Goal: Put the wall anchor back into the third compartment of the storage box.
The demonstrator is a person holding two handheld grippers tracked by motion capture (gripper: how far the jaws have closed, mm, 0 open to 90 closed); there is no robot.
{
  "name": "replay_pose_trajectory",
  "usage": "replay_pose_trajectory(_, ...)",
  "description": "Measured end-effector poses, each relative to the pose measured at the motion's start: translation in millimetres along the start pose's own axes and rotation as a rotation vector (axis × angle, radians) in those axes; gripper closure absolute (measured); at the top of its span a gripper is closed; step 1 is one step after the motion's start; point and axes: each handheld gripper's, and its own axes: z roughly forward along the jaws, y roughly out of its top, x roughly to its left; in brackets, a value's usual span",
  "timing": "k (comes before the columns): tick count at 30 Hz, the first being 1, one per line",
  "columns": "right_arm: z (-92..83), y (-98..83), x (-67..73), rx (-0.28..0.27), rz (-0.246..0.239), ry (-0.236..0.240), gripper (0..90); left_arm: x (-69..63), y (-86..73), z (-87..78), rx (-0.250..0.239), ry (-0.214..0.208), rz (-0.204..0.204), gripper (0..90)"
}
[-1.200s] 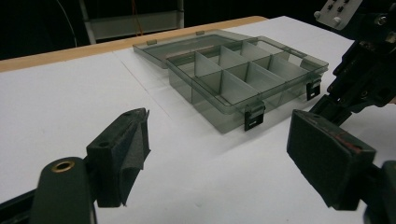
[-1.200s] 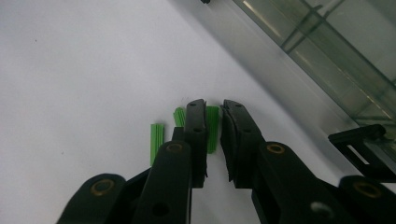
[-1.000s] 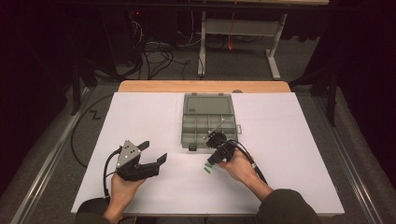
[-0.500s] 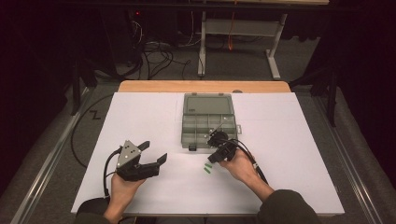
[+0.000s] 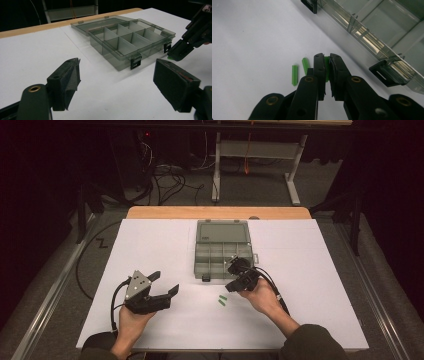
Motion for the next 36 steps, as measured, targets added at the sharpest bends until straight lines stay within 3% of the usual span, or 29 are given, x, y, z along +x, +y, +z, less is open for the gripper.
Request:
replay_pose_trajectory(24, -23.6, 1.4, -20.2, -0.074, 0.04, -0.003, 86.1, 0.1, 0.0, 0.2, 0.001, -0.001, -0.002, 21.7)
replay_pose_trajectory(36, -25.8, 12.4, -24.8, -0.083, 0.026, -0.046, 86.2, 0.5, 0.2, -1.2, -0.013, 0.006, 0.004, 21.5)
